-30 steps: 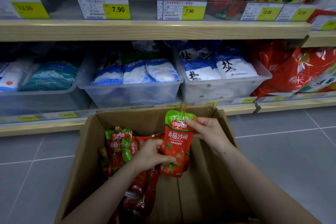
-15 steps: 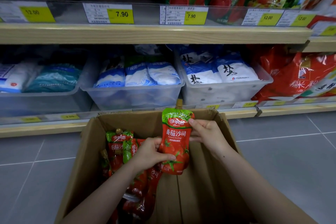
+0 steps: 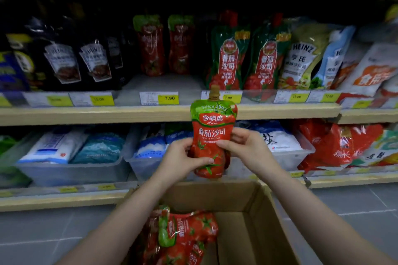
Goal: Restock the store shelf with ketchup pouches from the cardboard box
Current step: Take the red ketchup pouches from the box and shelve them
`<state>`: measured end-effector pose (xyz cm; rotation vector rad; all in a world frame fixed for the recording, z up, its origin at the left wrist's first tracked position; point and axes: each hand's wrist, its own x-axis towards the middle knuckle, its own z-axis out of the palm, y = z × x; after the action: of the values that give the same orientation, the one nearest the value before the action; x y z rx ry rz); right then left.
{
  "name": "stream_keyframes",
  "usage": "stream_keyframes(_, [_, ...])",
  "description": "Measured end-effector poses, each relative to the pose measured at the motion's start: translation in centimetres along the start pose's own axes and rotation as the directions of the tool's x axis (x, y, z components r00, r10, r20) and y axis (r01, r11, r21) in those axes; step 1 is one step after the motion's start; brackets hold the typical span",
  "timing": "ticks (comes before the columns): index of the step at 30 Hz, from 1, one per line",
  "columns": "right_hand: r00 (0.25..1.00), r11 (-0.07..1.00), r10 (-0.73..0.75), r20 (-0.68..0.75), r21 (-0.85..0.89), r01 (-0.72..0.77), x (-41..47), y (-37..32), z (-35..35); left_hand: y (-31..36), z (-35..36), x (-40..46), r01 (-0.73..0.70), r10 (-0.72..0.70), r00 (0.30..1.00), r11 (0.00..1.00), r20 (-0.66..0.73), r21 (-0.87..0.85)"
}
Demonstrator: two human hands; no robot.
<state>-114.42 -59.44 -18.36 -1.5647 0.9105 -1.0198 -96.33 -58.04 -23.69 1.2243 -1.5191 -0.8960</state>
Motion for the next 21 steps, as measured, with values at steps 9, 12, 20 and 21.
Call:
stream_keyframes(9, [0.935, 0.934, -0.355, -0.017, -0.054, 0.353, 8.1, -12.0, 1.0, 11.6, -8.2, 8.4, -0.278, 0.293, 0.945, 0.953, -0.147, 0.117])
stream_keyframes(12, [0.926, 0.926, -0.376, -0.034, -0.059, 0.374, 10.5, -12.6, 2.2, 11.8, -10.0, 10.5, -0.264, 0.298, 0.938, 0.945, -0.176, 0.192])
stream_keyframes(20, [0.964, 0.953, -0.263, -0.032, -0.164, 0.255, 14.3, -10.0, 3.5, 8.4, -10.7, 13.1, -0.183, 0.253, 0.946, 0.934, -0.203, 0.308])
stream_keyframes(21, [0.969, 0.953, -0.242, -0.046, -0.198, 0.229, 14.6, -9.5, 3.6, 7.9, -10.6, 13.4, -0.170, 0.240, 0.951, 0.932, -0.192, 0.321])
